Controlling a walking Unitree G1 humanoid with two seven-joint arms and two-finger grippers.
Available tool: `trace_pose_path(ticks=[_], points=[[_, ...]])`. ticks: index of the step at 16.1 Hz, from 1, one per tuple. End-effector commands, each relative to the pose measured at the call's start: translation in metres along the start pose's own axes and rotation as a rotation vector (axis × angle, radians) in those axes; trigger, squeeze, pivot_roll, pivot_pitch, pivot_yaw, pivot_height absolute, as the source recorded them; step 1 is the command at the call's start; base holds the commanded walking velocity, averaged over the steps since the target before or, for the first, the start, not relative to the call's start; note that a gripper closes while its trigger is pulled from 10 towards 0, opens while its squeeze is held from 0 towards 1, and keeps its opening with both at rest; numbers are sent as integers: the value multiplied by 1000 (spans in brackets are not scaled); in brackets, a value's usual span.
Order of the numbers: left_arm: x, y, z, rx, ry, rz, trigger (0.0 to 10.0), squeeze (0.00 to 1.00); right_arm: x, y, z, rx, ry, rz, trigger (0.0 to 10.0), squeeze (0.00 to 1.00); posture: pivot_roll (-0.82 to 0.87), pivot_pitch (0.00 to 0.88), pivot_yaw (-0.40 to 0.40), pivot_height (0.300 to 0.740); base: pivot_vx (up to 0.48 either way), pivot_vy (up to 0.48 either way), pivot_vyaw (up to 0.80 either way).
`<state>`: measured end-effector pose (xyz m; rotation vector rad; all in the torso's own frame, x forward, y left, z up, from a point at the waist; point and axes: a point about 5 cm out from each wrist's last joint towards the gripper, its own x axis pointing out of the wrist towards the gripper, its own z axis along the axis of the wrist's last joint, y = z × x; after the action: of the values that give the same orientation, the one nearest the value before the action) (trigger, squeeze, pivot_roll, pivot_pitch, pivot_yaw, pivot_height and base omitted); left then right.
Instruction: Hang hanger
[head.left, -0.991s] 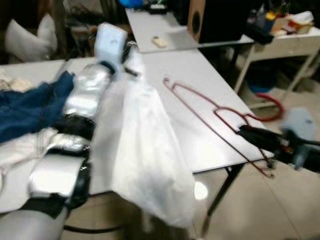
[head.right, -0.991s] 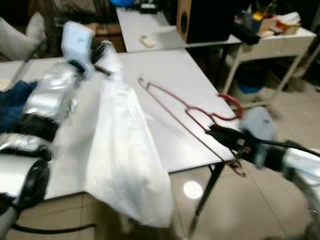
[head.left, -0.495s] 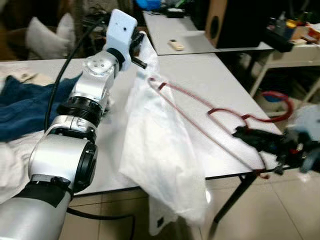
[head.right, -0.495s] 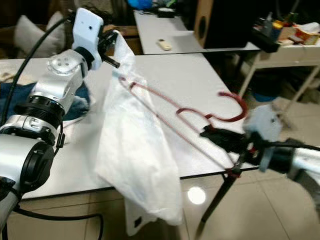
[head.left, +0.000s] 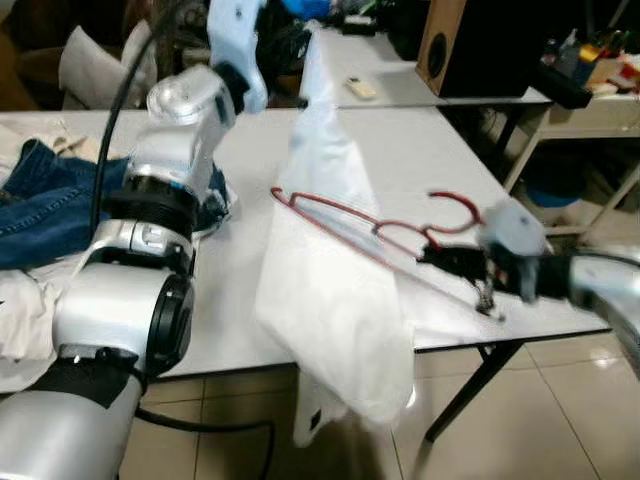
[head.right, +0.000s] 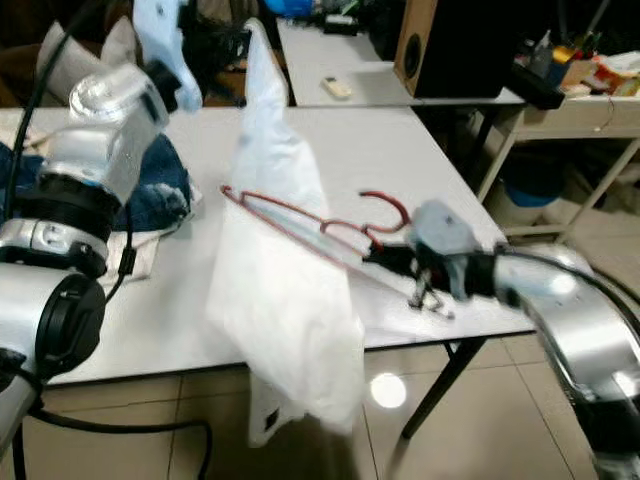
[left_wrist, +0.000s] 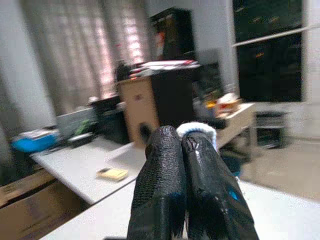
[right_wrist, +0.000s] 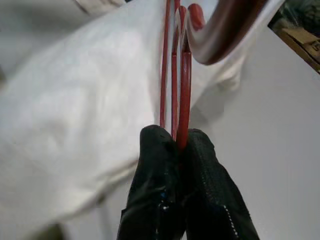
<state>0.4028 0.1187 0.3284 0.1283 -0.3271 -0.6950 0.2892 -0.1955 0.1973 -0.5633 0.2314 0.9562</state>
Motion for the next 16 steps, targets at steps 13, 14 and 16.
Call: trace_pose_path(ticks=[13,14,16], points=[[23,-40,32,-83,-182,19,10000,0,44,-65,8,-244,-103,-188,10000,0,-151,0,-10,740,0,0,0],[26,-46,21,-84,-151,10,10000,0,43,-60,3,-247,-95,-168,10000,0,-151,0,-10,740,0,0,0],[32,-71,-29,-55,16,-7,10000,0,36,-41,-19,-237,-57,-95,10000,0,-164,0,7,740,0,0,0]])
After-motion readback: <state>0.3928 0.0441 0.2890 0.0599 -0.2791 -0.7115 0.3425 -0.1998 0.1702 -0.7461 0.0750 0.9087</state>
